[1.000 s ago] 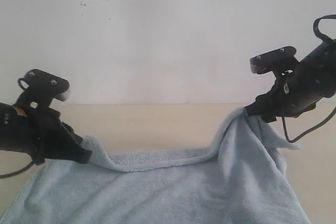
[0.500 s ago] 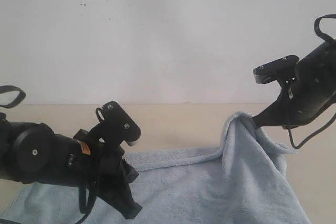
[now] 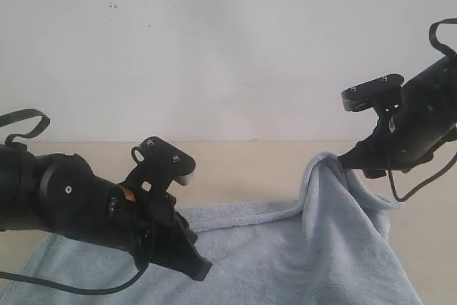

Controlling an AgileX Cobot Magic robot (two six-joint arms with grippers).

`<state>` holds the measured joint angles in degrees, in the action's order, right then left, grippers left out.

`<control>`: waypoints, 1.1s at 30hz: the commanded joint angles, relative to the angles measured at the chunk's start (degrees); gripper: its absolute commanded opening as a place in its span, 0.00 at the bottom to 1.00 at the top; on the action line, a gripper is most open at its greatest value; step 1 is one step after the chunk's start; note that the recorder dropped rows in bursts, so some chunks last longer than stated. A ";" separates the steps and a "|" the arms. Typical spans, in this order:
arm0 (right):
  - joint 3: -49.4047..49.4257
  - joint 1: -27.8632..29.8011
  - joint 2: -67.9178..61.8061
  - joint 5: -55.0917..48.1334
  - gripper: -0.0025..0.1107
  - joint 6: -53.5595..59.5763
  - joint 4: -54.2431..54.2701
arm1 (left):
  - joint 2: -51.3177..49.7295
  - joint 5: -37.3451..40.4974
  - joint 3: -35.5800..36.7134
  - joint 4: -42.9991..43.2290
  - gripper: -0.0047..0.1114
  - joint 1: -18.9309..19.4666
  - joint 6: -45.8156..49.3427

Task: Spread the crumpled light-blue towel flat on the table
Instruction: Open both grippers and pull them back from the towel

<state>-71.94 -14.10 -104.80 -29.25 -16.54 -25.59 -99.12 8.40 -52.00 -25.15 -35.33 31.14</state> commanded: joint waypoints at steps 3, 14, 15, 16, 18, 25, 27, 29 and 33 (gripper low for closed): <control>-0.33 0.29 0.38 0.96 0.47 0.53 0.38 | -1.78 0.23 -0.45 -2.50 0.07 -0.47 1.36; -0.33 0.49 4.74 -2.44 0.47 -3.82 -13.96 | -4.25 -0.61 -0.45 -1.47 0.07 2.75 3.83; -0.33 0.49 4.85 -3.73 0.47 -4.89 -15.26 | -4.23 -0.89 -0.45 -1.47 0.07 3.68 3.83; -0.33 0.49 4.85 -4.63 0.47 -5.00 -16.04 | -4.50 -0.89 -0.45 -1.47 0.07 4.45 3.83; -0.33 0.49 4.73 -6.40 0.47 -5.14 -17.06 | -4.94 -0.89 -0.45 -1.47 0.07 6.31 3.83; -0.33 0.96 4.38 -5.72 0.47 -9.33 -17.28 | -6.66 -2.51 -0.45 -0.90 0.07 11.16 5.67; -0.05 2.28 4.15 -6.11 0.45 -10.30 -16.93 | -7.15 -3.58 -0.45 -0.90 0.07 12.67 5.77; 0.41 4.31 4.15 -5.73 0.37 -11.08 -16.11 | -7.26 -3.98 -0.45 -0.90 0.07 14.09 5.77; 0.60 10.18 3.81 -2.67 0.03 -14.07 -11.88 | -7.26 -5.23 -0.45 -0.90 0.07 16.46 5.77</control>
<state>-71.74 -7.37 -100.72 -33.71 -28.99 -40.48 -106.43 4.79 -52.23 -26.01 -20.38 36.61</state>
